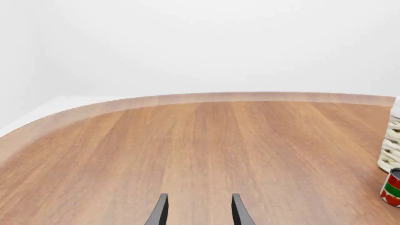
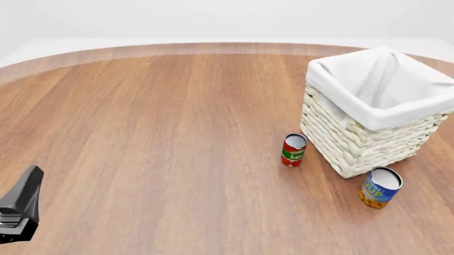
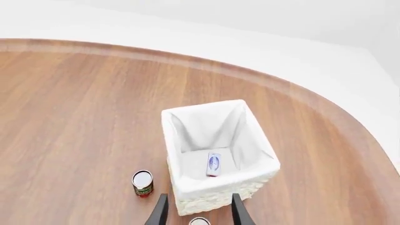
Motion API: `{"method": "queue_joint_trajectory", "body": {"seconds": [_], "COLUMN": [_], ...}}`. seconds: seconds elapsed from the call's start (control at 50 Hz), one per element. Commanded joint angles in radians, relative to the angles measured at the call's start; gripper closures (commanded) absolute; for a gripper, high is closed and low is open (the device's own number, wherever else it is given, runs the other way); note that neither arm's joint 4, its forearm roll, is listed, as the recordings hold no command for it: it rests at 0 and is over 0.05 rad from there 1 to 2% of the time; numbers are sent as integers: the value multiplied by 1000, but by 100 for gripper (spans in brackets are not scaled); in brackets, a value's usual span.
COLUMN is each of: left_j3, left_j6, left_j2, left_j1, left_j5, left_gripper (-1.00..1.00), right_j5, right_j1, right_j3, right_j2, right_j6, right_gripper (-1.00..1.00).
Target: Pick up the alphabet soup and the cream cheese box, and put them in the basket.
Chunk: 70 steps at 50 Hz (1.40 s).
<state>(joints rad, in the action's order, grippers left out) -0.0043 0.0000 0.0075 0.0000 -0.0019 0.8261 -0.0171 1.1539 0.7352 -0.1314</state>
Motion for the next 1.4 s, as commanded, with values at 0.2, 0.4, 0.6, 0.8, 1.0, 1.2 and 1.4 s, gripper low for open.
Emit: {"method": "queue_joint_trajectory", "body": {"seconds": [0.2,0.4,0.6,0.8,1.0,1.2,1.4], "left_j3": [0,0,0,0,0,0,0], "left_j6": [0,0,0,0,0,0,0], "left_j2": [0,0,0,0,0,0,0], "left_j1": [0,0,0,0,0,0,0], "left_j5": [0,0,0,0,0,0,0], "left_gripper": [-100,-100,-100,-100,-100,-100,-100], "right_j5": [79,88,88,88,145,187,185], "right_j1": [-28,-47,-47,-47,-55,-40,-33], "right_j3": [-12,-30,-30,-30,-14,7,-33], "right_j2": [-95,-98,-98,-98,-139,-153,-183], "right_j6": [8,19,19,19,20,19,17], "right_gripper": [-100,-100,-100,-100,-100,-100,-100]}}
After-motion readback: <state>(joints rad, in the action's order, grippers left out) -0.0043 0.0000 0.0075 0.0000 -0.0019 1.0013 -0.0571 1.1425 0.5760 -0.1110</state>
